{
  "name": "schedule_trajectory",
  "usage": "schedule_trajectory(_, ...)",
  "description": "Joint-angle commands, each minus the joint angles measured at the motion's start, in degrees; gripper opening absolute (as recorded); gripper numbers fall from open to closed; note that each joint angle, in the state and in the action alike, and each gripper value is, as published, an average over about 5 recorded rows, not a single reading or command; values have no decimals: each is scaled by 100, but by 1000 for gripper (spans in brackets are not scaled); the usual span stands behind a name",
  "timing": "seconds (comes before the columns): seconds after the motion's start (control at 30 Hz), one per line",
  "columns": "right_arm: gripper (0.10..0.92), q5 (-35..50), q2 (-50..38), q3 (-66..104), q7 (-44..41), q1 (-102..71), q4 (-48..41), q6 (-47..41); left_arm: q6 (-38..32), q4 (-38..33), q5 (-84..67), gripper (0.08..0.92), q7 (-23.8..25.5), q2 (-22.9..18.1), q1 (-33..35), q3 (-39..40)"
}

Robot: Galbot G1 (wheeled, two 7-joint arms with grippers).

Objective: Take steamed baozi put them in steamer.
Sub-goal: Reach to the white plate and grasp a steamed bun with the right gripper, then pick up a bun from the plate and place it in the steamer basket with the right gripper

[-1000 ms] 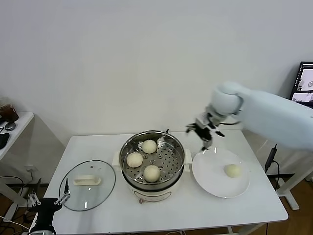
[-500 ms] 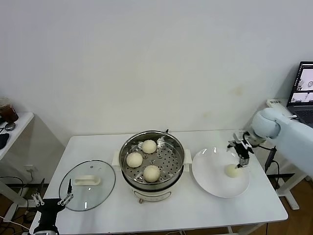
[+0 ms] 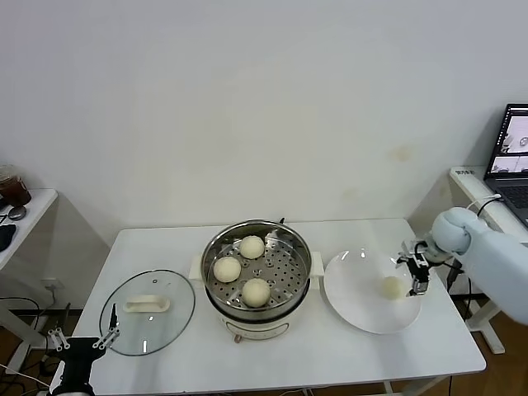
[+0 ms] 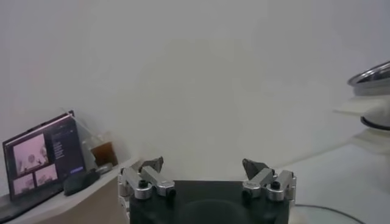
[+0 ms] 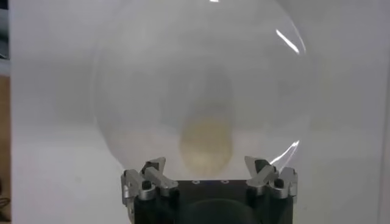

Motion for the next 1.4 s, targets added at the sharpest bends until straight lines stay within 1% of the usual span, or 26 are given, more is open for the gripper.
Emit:
schedule_trajectory(0.03,823,-550,659,471,214,-409,-800,162,-8,15,20,823,-1,1,3,-27)
schedule_trajectory(0.3,822,-671,777,453,120,-415,-882,87,-13,34,19,823,-6,1,10,-57)
schedule_trajectory(0.4,802,-713,784,442,82,-405,-881,41,-16,37,16,823,-7,1,12,-66)
schedule_trajectory(0.63,658,-751,703,408,-9,-383,-736,-207,-18,32,16,823,-8,-2,14,-73)
schedule_trajectory(0.77,559,-574,544,290,-46,-274,-503,-304,-18,26,15,823,-8,7,22,-81)
schedule_trajectory(1.0,397,-7,112,-230,-126,270,97,-374,-16,27,16,823,-7,9,0,-71)
schedule_trajectory(1.07,381,180,-11,-440,-159,546,252,-382,-15,28,15,823,-6,10,-13,-59)
schedule_trajectory(1.2,383,799,-212,-946,-191,1388,582,-491,-10,37,14,823,-2,24,-45,-30)
schedule_trajectory(1.4,392,2251,-154,-2184,-5,3043,1275,-896,8,41,14,823,9,71,-109,28)
